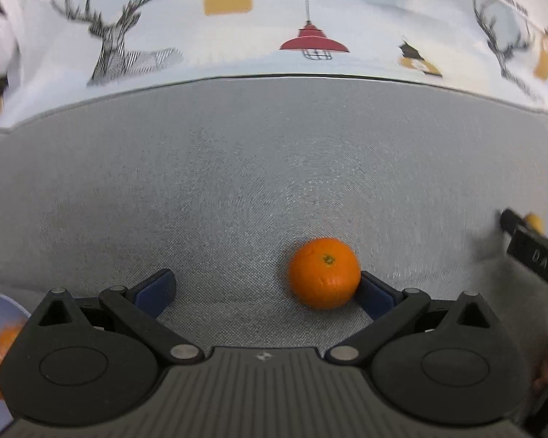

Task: Organize fruits
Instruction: 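Move the left tool to the mandarin while the right tool approaches the yellow fruit, then close the left tool on the mandarin while the right tool grasps the yellow fruit, then carry the mandarin in the left tool over the plate while the right tool carries the yellow fruit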

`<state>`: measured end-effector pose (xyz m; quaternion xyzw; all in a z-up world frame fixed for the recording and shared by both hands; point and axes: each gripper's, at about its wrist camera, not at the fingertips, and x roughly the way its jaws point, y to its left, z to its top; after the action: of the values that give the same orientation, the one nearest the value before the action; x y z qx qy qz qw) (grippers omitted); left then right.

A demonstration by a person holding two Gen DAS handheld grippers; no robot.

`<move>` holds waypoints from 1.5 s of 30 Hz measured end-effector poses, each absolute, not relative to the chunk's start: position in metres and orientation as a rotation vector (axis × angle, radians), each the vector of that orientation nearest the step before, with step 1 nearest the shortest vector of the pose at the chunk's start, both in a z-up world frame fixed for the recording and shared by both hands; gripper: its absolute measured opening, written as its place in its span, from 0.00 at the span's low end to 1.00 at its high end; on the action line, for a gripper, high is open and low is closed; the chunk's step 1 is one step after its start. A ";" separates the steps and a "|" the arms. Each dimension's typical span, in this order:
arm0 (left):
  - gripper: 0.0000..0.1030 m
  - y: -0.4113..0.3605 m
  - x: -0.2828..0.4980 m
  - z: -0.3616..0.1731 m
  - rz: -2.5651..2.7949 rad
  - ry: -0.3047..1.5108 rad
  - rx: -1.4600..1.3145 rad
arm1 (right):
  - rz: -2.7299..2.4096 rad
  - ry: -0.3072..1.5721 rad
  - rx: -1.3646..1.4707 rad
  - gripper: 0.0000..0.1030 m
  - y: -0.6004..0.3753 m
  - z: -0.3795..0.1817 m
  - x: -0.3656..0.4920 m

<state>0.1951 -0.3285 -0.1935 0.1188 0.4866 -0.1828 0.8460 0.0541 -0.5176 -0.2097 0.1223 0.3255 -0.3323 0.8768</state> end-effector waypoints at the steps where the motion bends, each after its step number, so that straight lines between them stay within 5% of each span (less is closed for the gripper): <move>1: 1.00 -0.328 0.195 -0.194 -0.390 1.023 0.248 | -0.694 0.678 0.254 0.99 -0.518 -0.210 0.054; 22: 1.00 -0.332 0.198 -0.191 -0.365 1.058 0.264 | -0.698 0.674 0.251 0.99 -0.514 -0.212 0.055; 24: 0.87 -0.333 0.199 -0.187 -0.371 1.080 0.262 | -0.695 0.679 0.269 0.90 -0.514 -0.208 0.054; 25: 0.78 -0.332 0.198 -0.184 -0.395 1.078 0.250 | -0.689 0.672 0.263 0.65 -0.512 -0.205 0.053; 26: 0.52 -0.332 0.196 -0.179 -0.413 1.064 0.249 | -0.664 0.673 0.257 0.36 -0.509 -0.201 0.053; 27: 0.38 -0.334 0.193 -0.175 -0.428 1.056 0.261 | -0.643 0.678 0.266 0.28 -0.508 -0.199 0.053; 45: 0.38 -0.280 0.121 -0.074 -0.498 1.011 0.212 | -0.490 0.641 0.289 0.27 -0.440 -0.100 -0.011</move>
<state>0.1210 -0.2801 -0.0745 0.1002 0.4781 -0.2358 0.8401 -0.0111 -0.4403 -0.0999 0.1402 0.3107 -0.2374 0.9096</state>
